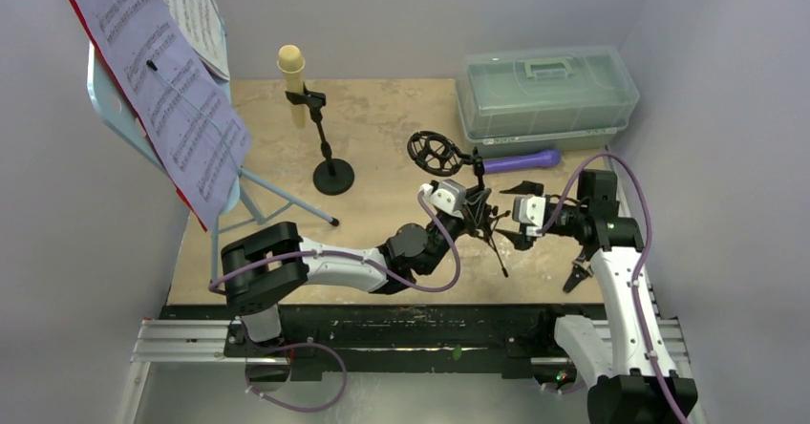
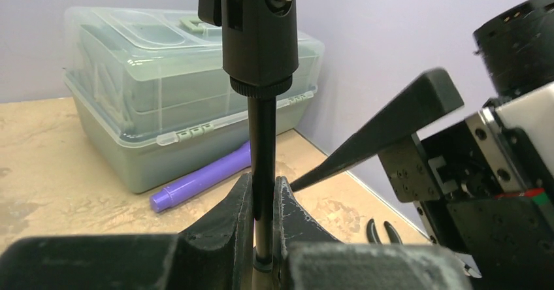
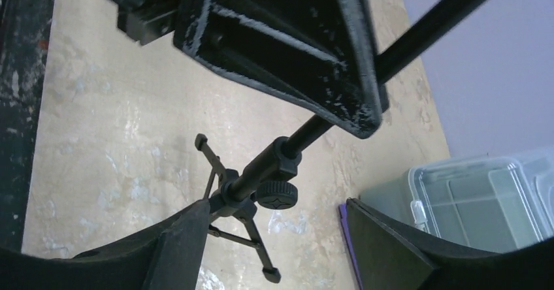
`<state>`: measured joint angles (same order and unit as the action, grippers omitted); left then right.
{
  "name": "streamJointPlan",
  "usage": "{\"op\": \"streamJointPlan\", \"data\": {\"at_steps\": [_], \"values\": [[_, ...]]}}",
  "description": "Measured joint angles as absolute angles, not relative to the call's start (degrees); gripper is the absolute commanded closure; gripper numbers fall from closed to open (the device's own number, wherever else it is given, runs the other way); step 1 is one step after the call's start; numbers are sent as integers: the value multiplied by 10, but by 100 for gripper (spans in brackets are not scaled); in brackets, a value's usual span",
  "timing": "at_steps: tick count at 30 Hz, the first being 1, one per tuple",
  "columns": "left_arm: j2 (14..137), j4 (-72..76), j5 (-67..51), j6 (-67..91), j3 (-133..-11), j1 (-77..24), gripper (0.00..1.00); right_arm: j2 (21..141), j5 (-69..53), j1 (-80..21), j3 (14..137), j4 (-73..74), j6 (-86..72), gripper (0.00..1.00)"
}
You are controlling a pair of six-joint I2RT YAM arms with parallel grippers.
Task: Pack up the instrument practice props
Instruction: Unscrew the knob on the music stand, then place the microphone stand at the center of the board.
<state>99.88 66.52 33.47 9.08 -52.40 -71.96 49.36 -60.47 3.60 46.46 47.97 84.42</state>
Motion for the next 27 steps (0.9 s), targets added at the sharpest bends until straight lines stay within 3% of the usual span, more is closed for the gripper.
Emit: {"op": "streamJointPlan", "data": {"at_steps": [7, 15, 16, 20, 22, 27], "values": [[999, 675, 334, 20, -521, -717, 100, 494, -616, 51, 480, 415, 584, 13], [1029, 752, 292, -29, -485, -691, 100, 508, -662, 138, 479, 390, 459, 13], [1037, 761, 286, -30, -479, -687, 94, 510, -665, 139, 478, 389, 452, 13], [1053, 790, 271, -36, -463, -678, 51, 513, -670, 140, 471, 380, 428, 13], [1053, 793, 268, -36, -458, -678, 42, 512, -670, 140, 467, 376, 419, 13], [1020, 721, 255, -22, -449, -675, 29, 512, -670, 140, 463, 371, 407, 12]]}}
